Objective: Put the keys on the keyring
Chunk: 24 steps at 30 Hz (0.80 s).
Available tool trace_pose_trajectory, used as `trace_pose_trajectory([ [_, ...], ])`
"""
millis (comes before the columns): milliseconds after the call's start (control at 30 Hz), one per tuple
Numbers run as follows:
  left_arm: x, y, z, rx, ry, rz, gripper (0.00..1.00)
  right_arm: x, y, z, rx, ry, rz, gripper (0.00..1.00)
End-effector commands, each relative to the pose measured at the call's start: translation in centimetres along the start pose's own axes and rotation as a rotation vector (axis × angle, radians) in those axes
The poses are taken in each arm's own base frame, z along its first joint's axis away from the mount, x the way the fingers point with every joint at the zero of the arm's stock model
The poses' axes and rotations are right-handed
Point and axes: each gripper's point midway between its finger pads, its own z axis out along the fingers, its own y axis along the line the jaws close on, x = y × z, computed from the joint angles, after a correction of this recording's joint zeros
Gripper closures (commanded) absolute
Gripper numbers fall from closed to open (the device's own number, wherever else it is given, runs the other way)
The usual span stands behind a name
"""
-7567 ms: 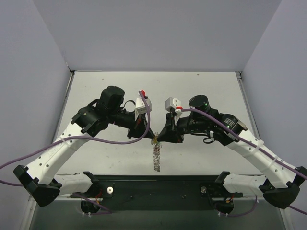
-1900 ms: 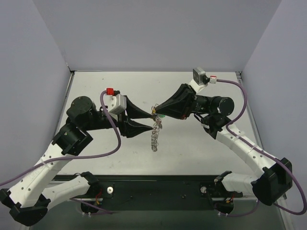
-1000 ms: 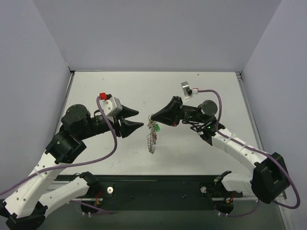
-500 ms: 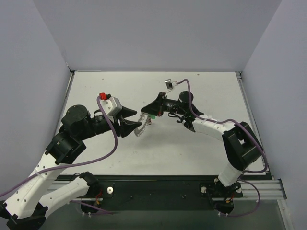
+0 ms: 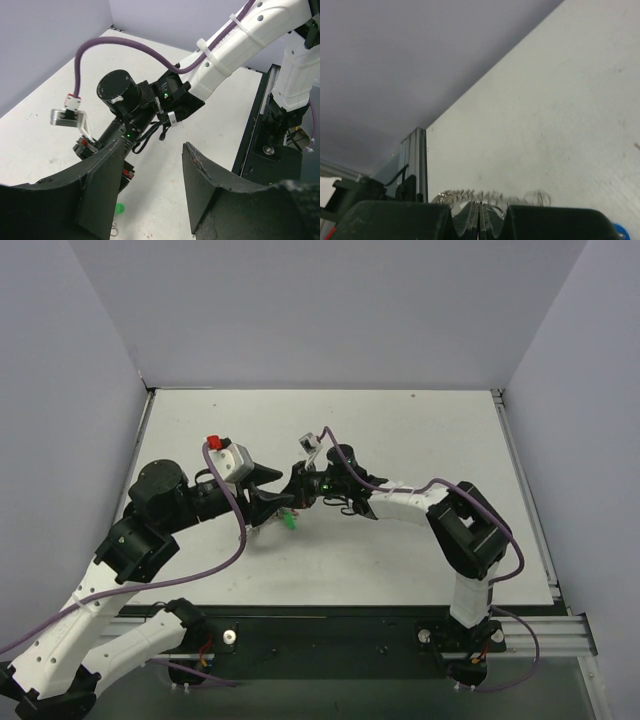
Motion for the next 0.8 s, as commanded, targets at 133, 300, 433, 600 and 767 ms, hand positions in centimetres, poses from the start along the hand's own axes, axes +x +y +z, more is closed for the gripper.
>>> trace_pose_trajectory([
  [133,-0.5,0.3,-0.5,-0.019,-0.025,0.015,0.41,6.5,1.9,-2.8,0.042,0.093,-0.062,1.0],
  [300,-0.1,0.4,-0.2,-0.018,-0.021,0.004,0.41,9.7,1.4,-5.1,0.089,0.161,-0.052,1.0],
  [433,0.4,0.7,0.1,-0.025,-0.013,-0.002,0.41,9.7,2.4,-6.3,0.077,0.163,-0.083,1.0],
  [600,1.1,1.2,0.4,-0.05,0.003,-0.035,0.41,8.0,3.9,-7.4,0.071,0.122,-0.124,0.78],
  [767,1.5,2.0,0.5,-0.096,0.012,-0.062,0.4,4.8,5.0,-8.8,0.103,0.039,-0.189,0.42],
])
